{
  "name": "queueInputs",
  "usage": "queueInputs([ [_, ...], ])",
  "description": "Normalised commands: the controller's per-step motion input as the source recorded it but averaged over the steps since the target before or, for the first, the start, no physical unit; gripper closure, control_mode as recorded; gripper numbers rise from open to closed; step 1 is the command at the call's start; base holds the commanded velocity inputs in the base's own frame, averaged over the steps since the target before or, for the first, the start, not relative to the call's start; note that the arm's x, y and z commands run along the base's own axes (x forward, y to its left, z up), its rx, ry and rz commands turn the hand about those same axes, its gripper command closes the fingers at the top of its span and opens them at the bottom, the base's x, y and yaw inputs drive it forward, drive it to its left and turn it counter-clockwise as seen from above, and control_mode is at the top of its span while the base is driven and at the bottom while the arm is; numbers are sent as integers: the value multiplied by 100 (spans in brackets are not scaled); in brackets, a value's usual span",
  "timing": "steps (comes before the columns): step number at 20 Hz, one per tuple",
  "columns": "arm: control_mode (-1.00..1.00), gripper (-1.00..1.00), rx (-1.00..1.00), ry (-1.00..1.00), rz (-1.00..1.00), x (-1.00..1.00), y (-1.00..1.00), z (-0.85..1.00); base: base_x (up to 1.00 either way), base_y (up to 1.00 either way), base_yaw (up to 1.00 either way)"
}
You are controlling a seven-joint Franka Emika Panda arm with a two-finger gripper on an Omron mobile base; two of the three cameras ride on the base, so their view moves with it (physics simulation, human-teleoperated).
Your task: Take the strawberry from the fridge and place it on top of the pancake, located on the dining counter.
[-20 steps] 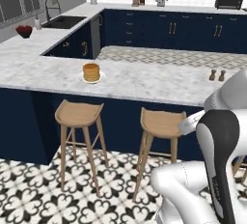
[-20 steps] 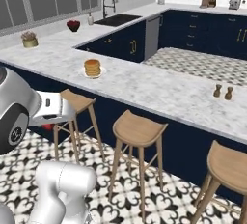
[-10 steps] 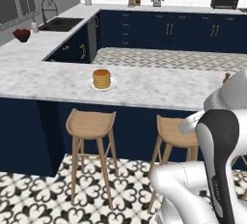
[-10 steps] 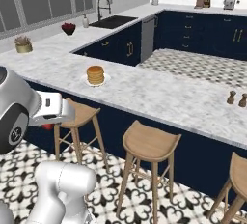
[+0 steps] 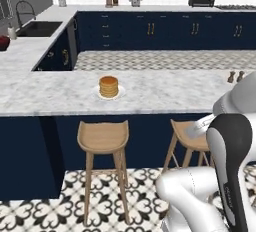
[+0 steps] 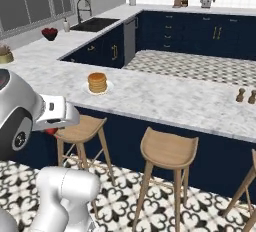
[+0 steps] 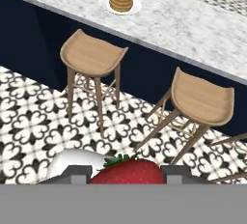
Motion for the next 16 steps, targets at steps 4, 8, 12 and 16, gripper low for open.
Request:
queueInputs([
  [4,100,100,0,0,0,0,0,0,18,75,-30],
  [8,100,100,0,0,0,0,0,0,27,62,-26],
  [12,100,100,0,0,0,0,0,0,33,62,-28],
  [16,100,100,0,0,0,0,0,0,56,42,-19],
])
